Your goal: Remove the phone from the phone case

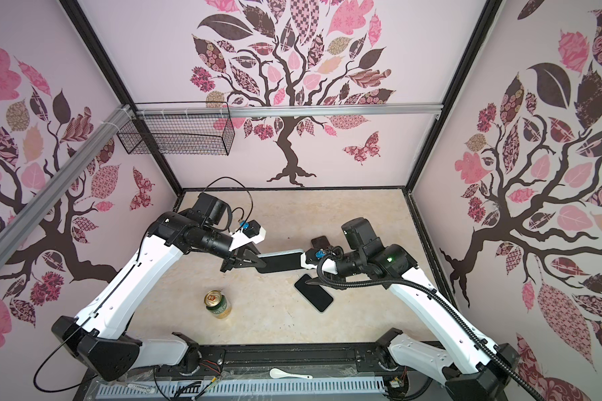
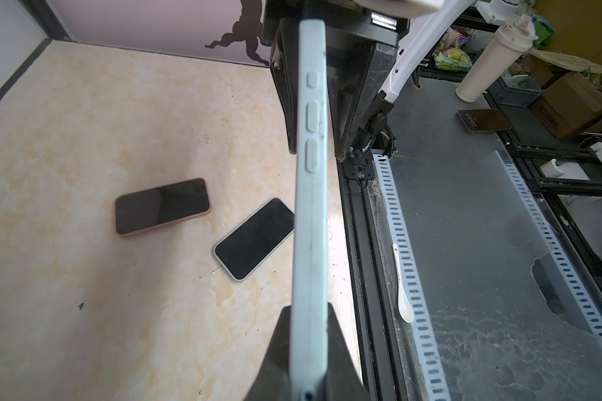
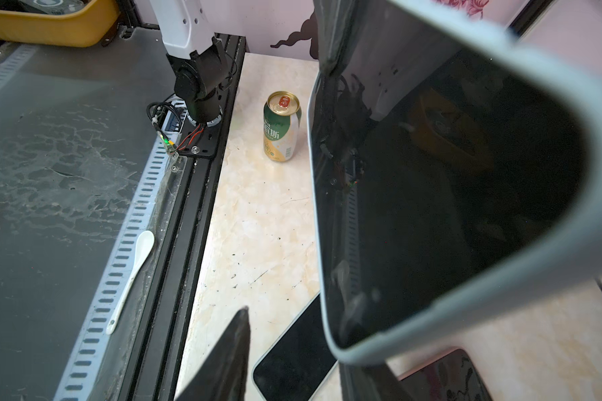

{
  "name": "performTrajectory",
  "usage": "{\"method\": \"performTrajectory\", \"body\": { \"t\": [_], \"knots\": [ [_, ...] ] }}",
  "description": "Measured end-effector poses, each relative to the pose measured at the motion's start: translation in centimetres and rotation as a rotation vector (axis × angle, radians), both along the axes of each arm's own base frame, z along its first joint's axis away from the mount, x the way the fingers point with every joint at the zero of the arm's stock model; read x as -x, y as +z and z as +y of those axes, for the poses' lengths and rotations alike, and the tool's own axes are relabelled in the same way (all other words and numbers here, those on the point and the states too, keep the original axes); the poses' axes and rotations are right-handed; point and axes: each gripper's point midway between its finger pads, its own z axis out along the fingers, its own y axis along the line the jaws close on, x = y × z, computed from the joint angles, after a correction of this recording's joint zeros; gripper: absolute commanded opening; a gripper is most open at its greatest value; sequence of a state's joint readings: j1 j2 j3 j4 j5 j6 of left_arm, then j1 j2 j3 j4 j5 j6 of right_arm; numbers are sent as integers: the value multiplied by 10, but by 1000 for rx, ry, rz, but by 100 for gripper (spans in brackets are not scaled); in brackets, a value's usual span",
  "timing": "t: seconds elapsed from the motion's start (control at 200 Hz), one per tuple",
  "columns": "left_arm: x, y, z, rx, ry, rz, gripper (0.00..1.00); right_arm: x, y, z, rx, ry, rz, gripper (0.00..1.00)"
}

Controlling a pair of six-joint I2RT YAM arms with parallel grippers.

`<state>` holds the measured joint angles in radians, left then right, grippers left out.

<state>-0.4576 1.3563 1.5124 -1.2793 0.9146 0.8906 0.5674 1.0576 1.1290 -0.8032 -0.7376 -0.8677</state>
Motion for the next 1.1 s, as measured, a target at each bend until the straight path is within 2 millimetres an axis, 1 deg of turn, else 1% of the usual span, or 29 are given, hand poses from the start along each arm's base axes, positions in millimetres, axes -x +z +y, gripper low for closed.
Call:
{"method": "performTrajectory", "body": {
  "t": [0.06, 0.21, 0.58, 0.82, 1.1],
  "knots": [
    [0, 0, 0, 0, 1, 0, 0, 0, 1, 0, 1, 5, -5, 36],
    [0, 1, 0, 6, 0, 3, 0, -2, 5, 1, 0, 7, -17, 36],
    [1, 0, 1, 1, 0, 8, 0, -4, 7, 2, 0, 5, -19, 38],
    [2, -2, 1, -7, -5, 16, 0, -6, 13, 3, -11, 0, -32, 39],
    [2, -5, 0, -15, -7, 28, 0, -6, 13, 3, -9, -1, -36, 29]
  ]
}}
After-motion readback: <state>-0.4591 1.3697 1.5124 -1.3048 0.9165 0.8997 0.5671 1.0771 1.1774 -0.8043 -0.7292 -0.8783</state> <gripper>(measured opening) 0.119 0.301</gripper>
